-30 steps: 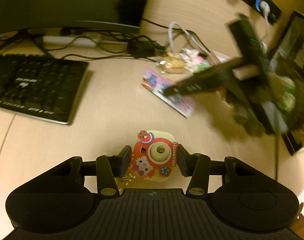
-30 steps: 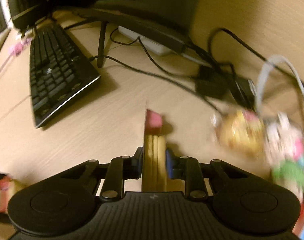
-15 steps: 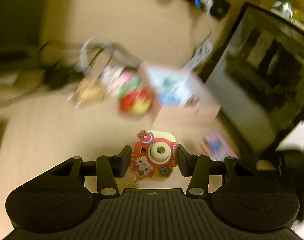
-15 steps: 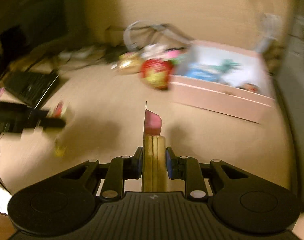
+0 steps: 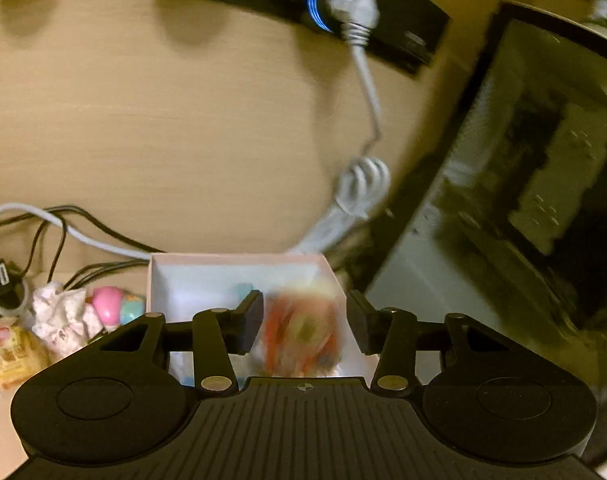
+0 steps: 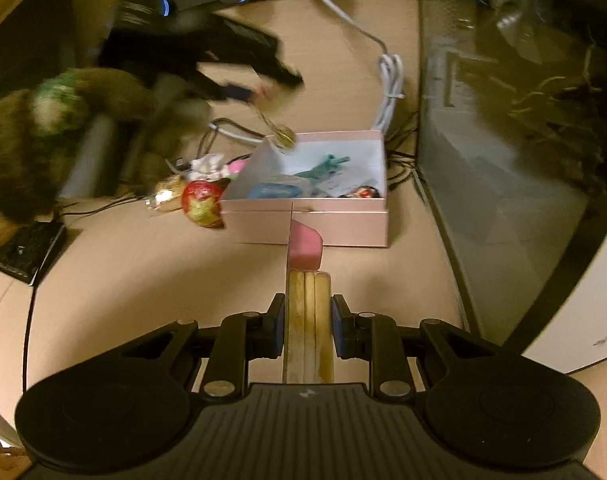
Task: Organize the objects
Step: 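Release the keychain into the pink box with the left tool while the right tool releases the candy pack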
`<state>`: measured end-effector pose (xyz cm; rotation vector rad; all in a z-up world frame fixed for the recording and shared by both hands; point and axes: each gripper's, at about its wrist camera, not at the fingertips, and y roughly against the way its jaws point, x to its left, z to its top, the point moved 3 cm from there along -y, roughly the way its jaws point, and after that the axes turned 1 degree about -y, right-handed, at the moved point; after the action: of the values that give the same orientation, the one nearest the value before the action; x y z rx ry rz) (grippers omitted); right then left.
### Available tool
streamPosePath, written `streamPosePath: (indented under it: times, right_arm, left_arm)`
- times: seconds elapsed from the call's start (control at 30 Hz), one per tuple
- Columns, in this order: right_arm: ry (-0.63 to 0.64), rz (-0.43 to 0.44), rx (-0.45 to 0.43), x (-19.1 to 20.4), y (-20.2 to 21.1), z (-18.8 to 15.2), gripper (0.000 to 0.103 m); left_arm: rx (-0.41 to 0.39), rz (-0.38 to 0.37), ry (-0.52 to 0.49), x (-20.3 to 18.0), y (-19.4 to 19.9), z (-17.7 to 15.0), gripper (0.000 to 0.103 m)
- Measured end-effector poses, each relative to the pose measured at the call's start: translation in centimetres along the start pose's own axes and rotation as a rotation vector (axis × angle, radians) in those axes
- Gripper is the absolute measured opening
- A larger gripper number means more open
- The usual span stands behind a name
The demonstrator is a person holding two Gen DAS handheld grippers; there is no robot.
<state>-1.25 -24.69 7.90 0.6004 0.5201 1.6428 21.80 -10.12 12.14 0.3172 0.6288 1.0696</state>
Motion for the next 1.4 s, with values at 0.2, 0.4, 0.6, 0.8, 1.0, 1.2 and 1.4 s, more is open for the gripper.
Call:
streamPosePath:
  times: [0.2,0.4,0.6,0.8,1.0,1.2,1.4]
  right_arm:
    - [-0.003,0.021,-0.003,-1.8,-0.9,1.4,0.022]
    - [-0.026,0.052,-0.048,-2.3,-2.2,5.6,0.022]
    - [0.016,-0.036,-0.143,-1.0,-5.3,12.7,0.022]
    - [0.056,-0.228,-0.099,-0.9,-13.0,16.7,0.031]
    - [0.025,-0.175,-0.034,-0.6,-13.3,13.3,0.057]
    - [0.075,-0.139,-0.017,1.2,-10.1,8.4,0.07]
    - [0.102,-0.115,0.029,2.6,-6.7,2.6,0.075]
  left_arm:
    - [0.045,-0.002,0.122,3.8,1.0,-2.5,0.05]
    - [0.065,-0.033,0.187,6.5,7.6,-8.0,0.046]
    - [0.093,0.018,0.234,9.1,14.1,-12.8,0.045]
    - [0.099,0.11,0.303,12.7,17.1,-15.0,0.045]
    - [0.16,0.176,0.284,15.0,17.6,-16.8,0.045]
    - [0.187,0.143,0.172,14.1,16.1,-16.6,0.045]
    - [0.107,0.069,0.039,12.5,13.4,-11.5,0.045]
